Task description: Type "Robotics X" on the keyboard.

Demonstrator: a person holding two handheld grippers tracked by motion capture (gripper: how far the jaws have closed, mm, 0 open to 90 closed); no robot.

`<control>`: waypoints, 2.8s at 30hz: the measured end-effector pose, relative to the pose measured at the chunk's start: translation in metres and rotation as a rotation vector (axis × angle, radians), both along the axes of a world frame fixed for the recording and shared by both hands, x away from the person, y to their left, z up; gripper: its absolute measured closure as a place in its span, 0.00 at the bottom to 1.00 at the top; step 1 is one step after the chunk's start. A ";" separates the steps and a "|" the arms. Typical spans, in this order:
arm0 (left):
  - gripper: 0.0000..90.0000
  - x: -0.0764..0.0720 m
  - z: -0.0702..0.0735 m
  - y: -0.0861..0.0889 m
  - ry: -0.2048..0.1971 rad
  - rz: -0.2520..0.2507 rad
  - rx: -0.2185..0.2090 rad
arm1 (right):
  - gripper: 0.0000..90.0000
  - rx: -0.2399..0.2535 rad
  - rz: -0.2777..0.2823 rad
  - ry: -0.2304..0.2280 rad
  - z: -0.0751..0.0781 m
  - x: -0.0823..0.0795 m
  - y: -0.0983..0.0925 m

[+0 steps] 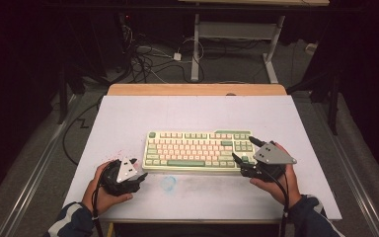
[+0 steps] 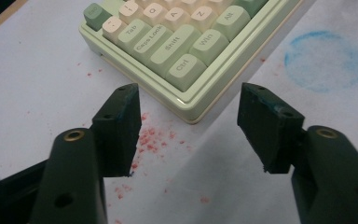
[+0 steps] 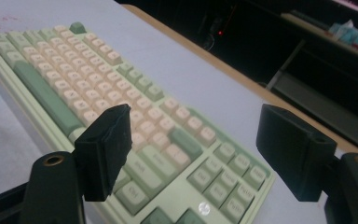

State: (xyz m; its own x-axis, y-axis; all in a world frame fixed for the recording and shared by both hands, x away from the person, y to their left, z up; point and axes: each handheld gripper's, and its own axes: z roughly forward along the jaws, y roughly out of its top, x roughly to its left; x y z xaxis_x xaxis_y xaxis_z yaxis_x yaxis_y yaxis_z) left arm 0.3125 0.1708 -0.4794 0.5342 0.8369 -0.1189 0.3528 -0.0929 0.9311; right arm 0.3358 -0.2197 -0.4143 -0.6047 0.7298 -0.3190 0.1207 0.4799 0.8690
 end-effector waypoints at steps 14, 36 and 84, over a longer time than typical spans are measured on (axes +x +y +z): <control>0.97 0.001 0.011 -0.005 0.062 -0.060 0.002 | 0.30 -0.019 -0.060 0.017 -0.025 -0.028 -0.031; 0.97 0.038 0.035 -0.058 0.082 -0.150 -0.012 | 0.29 -0.052 -0.076 0.052 -0.035 -0.037 -0.039; 0.97 0.065 0.012 -0.095 0.133 -0.208 0.085 | 0.30 -0.111 -0.109 0.064 -0.040 -0.051 -0.044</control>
State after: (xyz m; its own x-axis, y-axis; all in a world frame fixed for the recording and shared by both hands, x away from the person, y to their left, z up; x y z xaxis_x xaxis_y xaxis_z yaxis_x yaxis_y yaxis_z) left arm 0.3779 0.0759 -0.4677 0.6805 0.7204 -0.1338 0.4366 -0.2521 0.8636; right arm 0.2847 -0.2641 -0.4547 -0.5459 0.7543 -0.3647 0.2306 0.5538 0.8001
